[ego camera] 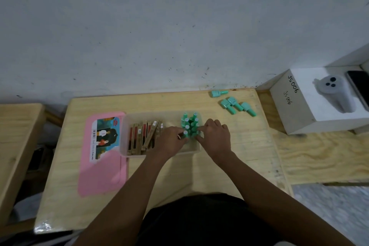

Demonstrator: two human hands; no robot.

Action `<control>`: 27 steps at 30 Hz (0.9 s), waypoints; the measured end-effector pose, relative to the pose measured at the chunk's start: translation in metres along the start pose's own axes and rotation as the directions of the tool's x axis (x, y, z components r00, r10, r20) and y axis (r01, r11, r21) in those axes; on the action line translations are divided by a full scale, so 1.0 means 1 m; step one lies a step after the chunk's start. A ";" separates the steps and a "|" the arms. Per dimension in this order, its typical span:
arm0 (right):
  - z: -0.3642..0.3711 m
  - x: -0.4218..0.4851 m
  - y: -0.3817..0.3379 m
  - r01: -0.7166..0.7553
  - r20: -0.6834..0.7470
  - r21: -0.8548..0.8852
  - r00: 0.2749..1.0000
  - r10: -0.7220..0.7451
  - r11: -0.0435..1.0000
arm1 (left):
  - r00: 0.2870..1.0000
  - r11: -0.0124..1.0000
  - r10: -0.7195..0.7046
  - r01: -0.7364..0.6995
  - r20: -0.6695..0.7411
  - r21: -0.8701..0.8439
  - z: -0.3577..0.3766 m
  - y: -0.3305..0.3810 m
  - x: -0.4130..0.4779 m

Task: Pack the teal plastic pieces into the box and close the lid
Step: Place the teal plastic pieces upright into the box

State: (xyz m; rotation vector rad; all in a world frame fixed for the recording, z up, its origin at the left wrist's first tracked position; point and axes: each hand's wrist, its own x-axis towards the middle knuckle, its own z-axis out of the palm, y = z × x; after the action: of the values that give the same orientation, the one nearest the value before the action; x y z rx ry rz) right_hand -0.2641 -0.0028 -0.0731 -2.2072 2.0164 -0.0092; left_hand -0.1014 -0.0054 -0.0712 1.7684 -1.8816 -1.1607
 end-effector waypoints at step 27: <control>0.002 -0.004 0.010 -0.017 0.046 0.210 0.999 0.008 0.978 | 0.977 0.990 0.079 -0.053 -0.197 0.131 0.030 -0.008 0.003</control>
State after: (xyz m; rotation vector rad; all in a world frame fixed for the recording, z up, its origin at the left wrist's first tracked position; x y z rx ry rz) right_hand -0.2737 0.0006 -0.0756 -2.0464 1.9090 -0.1622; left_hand -0.1176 0.0029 -0.0970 1.7980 -1.9116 -0.8219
